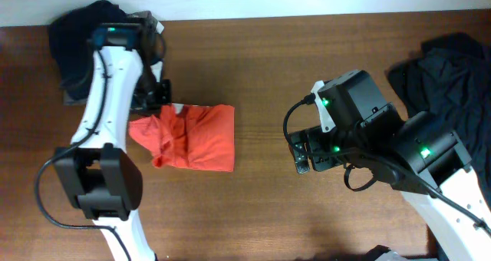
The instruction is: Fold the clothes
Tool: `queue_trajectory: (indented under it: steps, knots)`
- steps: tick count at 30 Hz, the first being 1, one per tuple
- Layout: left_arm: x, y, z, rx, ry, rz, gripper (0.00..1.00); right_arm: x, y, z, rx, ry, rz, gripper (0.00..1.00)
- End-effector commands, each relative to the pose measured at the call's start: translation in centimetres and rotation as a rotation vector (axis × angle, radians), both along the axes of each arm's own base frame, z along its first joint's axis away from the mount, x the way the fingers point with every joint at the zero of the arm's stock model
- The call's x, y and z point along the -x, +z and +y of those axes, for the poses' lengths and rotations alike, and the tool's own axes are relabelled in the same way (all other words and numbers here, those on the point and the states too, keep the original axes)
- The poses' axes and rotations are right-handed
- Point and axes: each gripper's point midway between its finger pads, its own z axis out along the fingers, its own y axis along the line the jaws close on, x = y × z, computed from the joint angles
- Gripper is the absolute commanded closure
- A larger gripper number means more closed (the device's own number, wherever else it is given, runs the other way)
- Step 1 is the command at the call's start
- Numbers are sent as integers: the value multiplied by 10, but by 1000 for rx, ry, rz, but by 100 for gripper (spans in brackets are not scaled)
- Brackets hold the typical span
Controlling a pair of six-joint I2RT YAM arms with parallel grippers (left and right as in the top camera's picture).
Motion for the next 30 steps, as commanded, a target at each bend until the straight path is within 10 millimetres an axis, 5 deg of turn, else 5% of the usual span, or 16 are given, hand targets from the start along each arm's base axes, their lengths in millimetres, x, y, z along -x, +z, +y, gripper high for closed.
queue_trajectory:
  steps: [1,9,23,30]
  knots:
    - [0,1,-18,-37,-30,-8,99,-1,-2,-2,17,-13,-5,1]
    - [6,-3,-51,-37,-94,1,99,-2,-2,-2,15,-13,-6,1]
    - [8,-46,-86,-60,-174,88,99,-1,-2,-1,13,-12,-4,1]
    - [6,-48,-102,1,-180,72,88,-1,-2,-1,13,-12,-4,1]
